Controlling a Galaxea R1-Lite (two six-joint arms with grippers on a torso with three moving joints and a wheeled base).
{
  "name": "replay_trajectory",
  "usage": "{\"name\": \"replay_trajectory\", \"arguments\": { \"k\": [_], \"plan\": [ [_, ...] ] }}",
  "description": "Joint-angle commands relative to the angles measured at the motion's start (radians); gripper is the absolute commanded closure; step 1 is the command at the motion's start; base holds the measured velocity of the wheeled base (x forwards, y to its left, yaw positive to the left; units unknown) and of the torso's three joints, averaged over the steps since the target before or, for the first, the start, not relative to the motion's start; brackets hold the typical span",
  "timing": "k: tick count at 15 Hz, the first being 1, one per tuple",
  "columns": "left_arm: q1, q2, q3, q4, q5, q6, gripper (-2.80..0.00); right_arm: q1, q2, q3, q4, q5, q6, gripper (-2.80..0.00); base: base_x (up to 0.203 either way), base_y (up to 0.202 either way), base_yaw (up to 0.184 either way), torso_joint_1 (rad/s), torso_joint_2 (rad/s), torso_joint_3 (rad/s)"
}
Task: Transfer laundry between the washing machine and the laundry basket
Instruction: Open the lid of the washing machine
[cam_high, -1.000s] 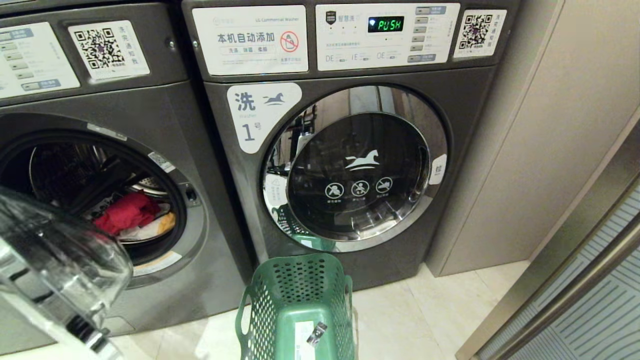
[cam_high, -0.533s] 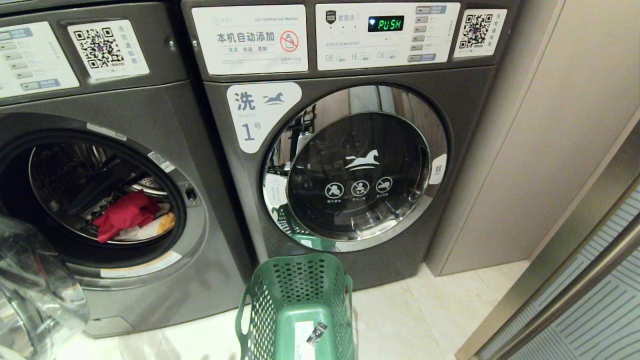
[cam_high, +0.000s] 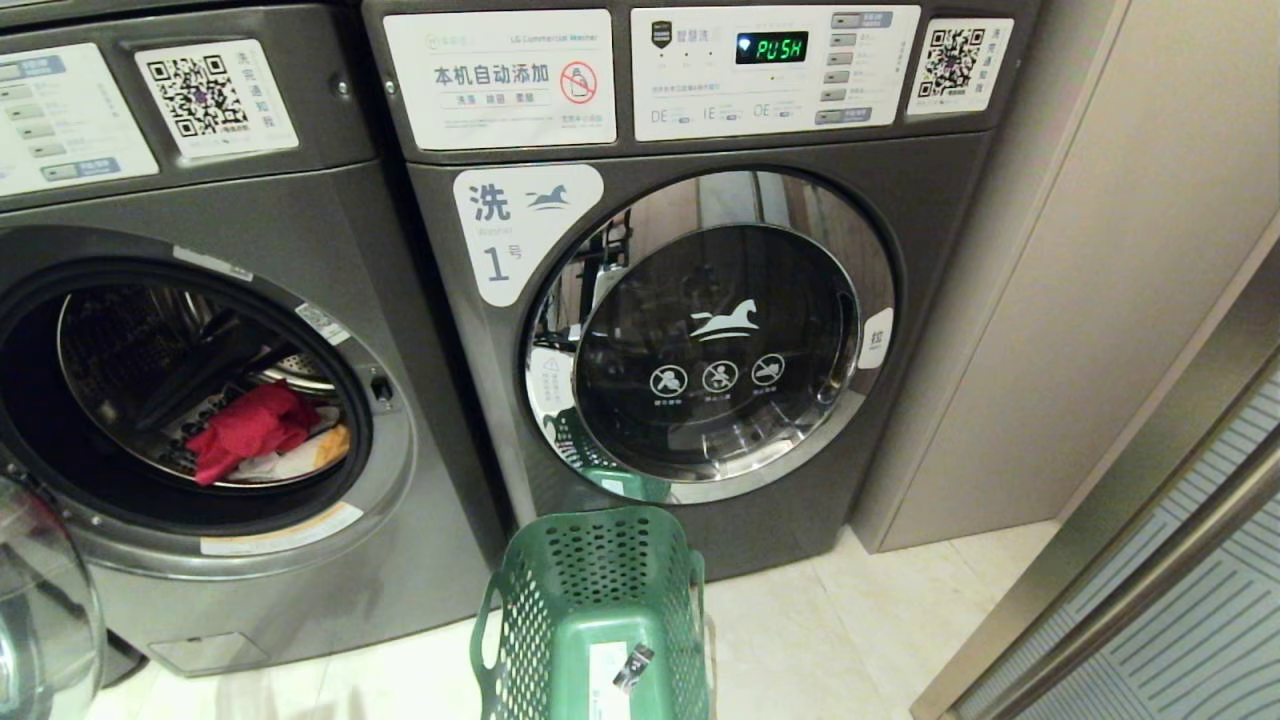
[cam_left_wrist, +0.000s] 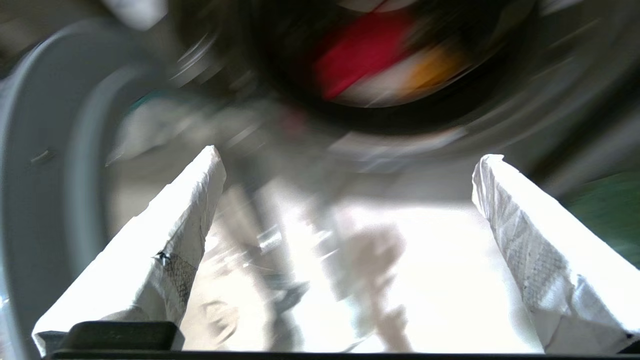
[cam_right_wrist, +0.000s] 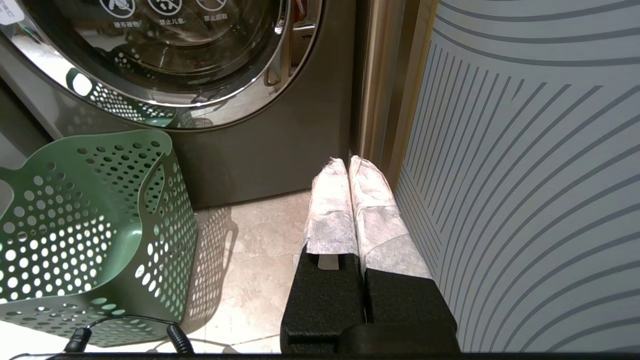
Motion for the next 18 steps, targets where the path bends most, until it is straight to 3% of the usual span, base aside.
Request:
{"name": "replay_trajectory", "arguments": {
  "k": [1, 2, 3, 6, 9, 12, 18],
  "plan": [
    [-0.03, 0.085, 0.018, 0.001, 0.264, 0.108, -2.8, 0.0, 0.002, 0.0, 0.0, 0.0, 0.0, 0.0, 0.0, 0.0, 0.0, 0.0, 0.0, 0.0],
    [-0.046, 0.103, 0.021, -0.002, 0.28, 0.114, -2.8, 0.0, 0.002, 0.0, 0.0, 0.0, 0.0, 0.0, 0.0, 0.0, 0.0, 0.0, 0.0, 0.0],
    [-0.058, 0.109, 0.02, -0.008, 0.311, 0.115, 0.0, 0.0, 0.002, 0.0, 0.0, 0.0, 0.0, 0.0, 0.0, 0.0, 0.0, 0.0, 0.0, 0.0],
    [-0.082, 0.16, -0.01, -0.029, 0.454, 0.105, 0.0, 0.0, 0.002, 0.0, 0.0, 0.0, 0.001, 0.0, 0.0, 0.0, 0.0, 0.0, 0.0, 0.0],
    [-0.083, 0.272, -0.102, -0.05, 0.633, -0.042, 0.0, 0.0, 0.002, 0.0, 0.0, 0.0, 0.0, 0.0, 0.0, 0.0, 0.0, 0.0, 0.0, 0.0],
    [-0.072, 0.348, -0.162, -0.058, 0.848, -0.096, 0.0, 0.0, 0.002, 0.0, 0.0, 0.0, 0.001, 0.0, 0.0, 0.0, 0.0, 0.0, 0.0, 0.0],
    [0.06, 0.546, -0.283, -0.241, 0.978, -0.133, 0.0, 0.0, 0.002, 0.0, 0.0, 0.0, 0.0, 0.0, 0.0, 0.0, 0.0, 0.0, 0.0, 0.0]
  ]
}}
